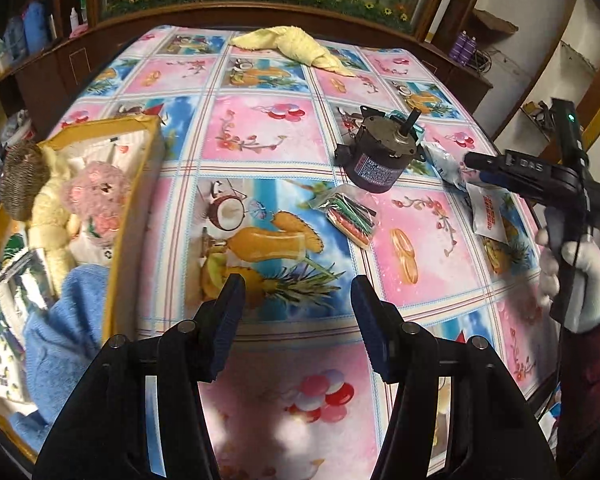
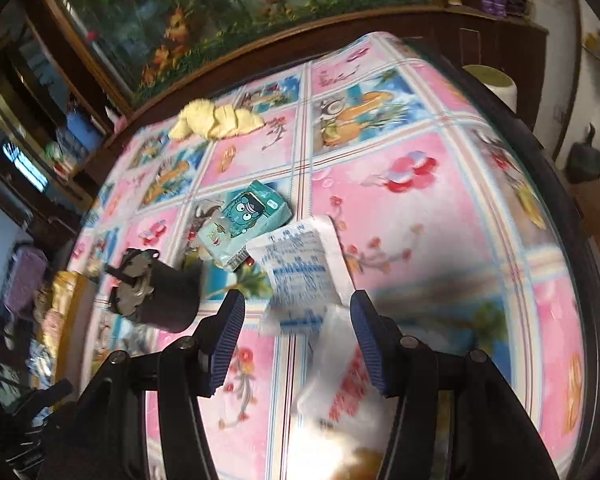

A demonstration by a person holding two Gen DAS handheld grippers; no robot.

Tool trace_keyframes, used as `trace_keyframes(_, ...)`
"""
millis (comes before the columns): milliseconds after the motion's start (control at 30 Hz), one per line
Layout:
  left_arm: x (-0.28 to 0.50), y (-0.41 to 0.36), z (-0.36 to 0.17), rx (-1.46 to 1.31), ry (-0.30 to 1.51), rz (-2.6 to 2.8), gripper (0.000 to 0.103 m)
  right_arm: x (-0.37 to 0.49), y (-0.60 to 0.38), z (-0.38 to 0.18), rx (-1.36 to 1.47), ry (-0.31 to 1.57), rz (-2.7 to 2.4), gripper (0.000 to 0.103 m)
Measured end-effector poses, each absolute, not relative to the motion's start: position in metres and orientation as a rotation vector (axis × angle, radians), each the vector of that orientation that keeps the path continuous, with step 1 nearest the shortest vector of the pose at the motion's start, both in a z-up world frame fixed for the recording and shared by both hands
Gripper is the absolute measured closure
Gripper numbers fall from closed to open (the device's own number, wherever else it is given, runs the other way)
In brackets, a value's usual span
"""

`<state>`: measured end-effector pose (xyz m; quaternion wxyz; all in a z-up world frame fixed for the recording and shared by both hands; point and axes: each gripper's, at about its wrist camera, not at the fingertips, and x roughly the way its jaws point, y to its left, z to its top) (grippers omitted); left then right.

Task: Organize soft objects
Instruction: 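Grasp the white desiccant packet with the right tool while left grasps the bagged coloured sticks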

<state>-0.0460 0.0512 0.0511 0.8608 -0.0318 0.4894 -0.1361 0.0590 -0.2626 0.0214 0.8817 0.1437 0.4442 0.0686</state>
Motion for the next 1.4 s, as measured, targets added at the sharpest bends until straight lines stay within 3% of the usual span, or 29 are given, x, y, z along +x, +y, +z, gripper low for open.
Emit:
trace_keyframes(267, -0.008, 0.021, 0.035, -0.008, 1.050, -0.292, 0.048, 0.083, -0.240, 0.001, 0.192, 0.990, 0.134, 0.048)
trace_keyframes(333, 0.004, 0.010, 0.030, 0.029, 1.041, -0.297, 0.048, 0.080, -0.242, 0.001, 0.192, 0.987, 0.136, 0.060)
trace_keyframes(400, 0.015, 0.001, 0.022, 0.048, 1.050, -0.295, 0.048, 0.082, -0.241, 0.001, 0.199, 0.993, 0.150, 0.063)
trace_keyframes(467, 0.022, -0.006, 0.017, 0.056, 1.048, -0.316, 0.047, 0.081, -0.241, 0.001, 0.200, 0.998, 0.165, 0.064)
trace_keyframes(600, 0.028, -0.015, 0.015, 0.090, 1.018, -0.308, 0.032, 0.078, -0.237, 0.001, 0.195, 1.003, 0.183, 0.064)
trace_keyframes(900, 0.034, -0.024, 0.015, 0.011, 1.025, -0.439, 0.031, 0.072, -0.230, 0.000, 0.217, 1.011, 0.212, 0.064)
trace_keyframes(1067, 0.026, -0.051, 0.011, 0.169, 0.992, -0.416, 0.032, 0.071, -0.228, -0.001, 0.226, 1.010, 0.207, 0.064)
trace_keyframes(1167, 0.020, -0.047, 0.012, 0.122, 0.962, -0.483, 0.066, 0.069, -0.226, -0.001, 0.219, 1.008, 0.208, 0.064)
trace_keyframes(1400, 0.013, -0.029, 0.018, 0.032, 0.972, -0.489, 0.066, 0.055, -0.220, 0.001, 0.215, 1.005, 0.219, 0.072)
